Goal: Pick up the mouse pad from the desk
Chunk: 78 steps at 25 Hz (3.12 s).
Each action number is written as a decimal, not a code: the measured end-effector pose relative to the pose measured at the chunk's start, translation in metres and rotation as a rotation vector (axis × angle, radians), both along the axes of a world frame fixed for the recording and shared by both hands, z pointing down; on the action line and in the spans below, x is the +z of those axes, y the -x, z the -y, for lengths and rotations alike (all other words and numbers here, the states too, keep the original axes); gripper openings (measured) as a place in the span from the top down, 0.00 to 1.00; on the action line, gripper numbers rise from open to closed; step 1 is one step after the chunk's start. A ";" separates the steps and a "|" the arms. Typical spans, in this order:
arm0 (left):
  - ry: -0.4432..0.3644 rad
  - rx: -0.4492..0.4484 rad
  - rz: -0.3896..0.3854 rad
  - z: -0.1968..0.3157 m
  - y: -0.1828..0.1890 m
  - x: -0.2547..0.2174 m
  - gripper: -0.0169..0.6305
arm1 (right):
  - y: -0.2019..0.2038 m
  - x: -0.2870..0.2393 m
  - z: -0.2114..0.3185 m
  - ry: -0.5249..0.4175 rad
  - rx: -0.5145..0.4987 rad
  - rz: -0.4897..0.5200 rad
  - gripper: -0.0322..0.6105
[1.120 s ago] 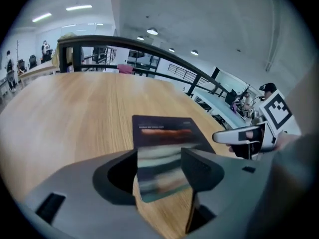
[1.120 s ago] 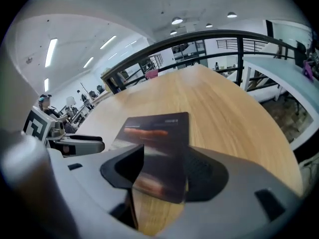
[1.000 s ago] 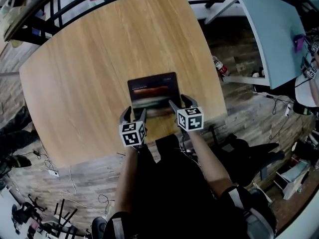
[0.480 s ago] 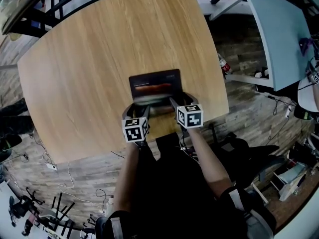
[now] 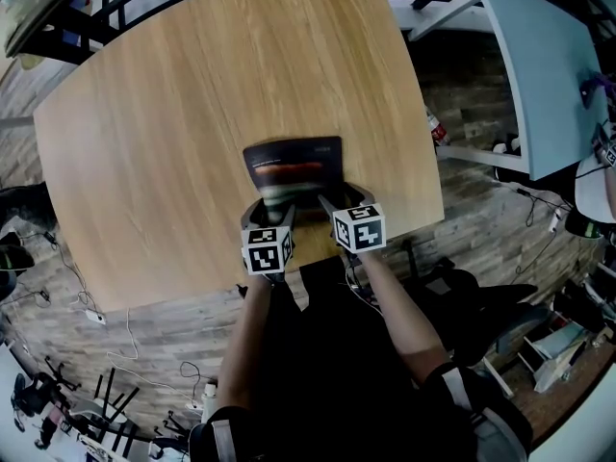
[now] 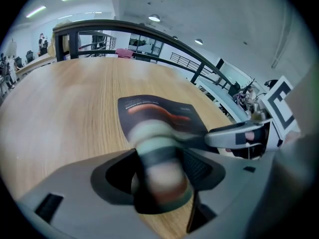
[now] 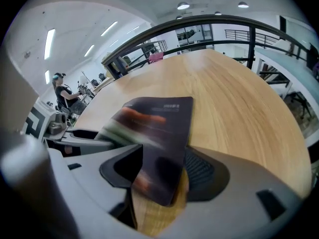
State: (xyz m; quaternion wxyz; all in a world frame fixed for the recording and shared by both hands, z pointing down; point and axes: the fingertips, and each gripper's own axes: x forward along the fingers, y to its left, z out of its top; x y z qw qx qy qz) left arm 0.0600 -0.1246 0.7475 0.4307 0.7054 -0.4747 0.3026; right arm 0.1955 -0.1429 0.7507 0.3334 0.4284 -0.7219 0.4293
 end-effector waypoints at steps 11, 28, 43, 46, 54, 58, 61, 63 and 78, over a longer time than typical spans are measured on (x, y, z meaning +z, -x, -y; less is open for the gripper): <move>-0.011 -0.011 0.020 0.001 0.004 0.001 0.53 | 0.040 -0.001 -0.015 0.016 -0.093 0.056 0.57; -0.044 -0.058 -0.040 0.000 0.010 -0.005 0.80 | 0.037 -0.007 -0.017 0.009 -0.080 0.055 0.57; -0.088 -0.078 -0.075 0.002 0.020 -0.011 0.90 | 0.038 -0.015 -0.013 -0.017 -0.059 0.044 0.57; -0.103 -0.094 -0.087 0.002 0.025 -0.016 0.91 | 0.044 -0.019 -0.013 -0.014 -0.053 0.079 0.57; -0.129 -0.097 -0.094 0.000 0.036 -0.025 0.91 | 0.052 -0.031 -0.008 -0.065 -0.045 0.089 0.69; -0.148 -0.108 -0.103 -0.003 0.042 -0.030 0.91 | 0.057 -0.032 -0.011 -0.069 -0.050 0.076 0.69; -0.163 -0.117 -0.103 -0.005 0.048 -0.034 0.91 | 0.061 -0.034 -0.013 -0.067 -0.054 0.069 0.69; -0.171 -0.120 -0.103 -0.006 0.054 -0.038 0.91 | 0.064 -0.035 -0.013 -0.069 -0.055 0.065 0.69; -0.234 -0.161 -0.093 -0.017 0.105 -0.078 0.91 | 0.106 -0.062 -0.013 -0.112 -0.091 0.055 0.71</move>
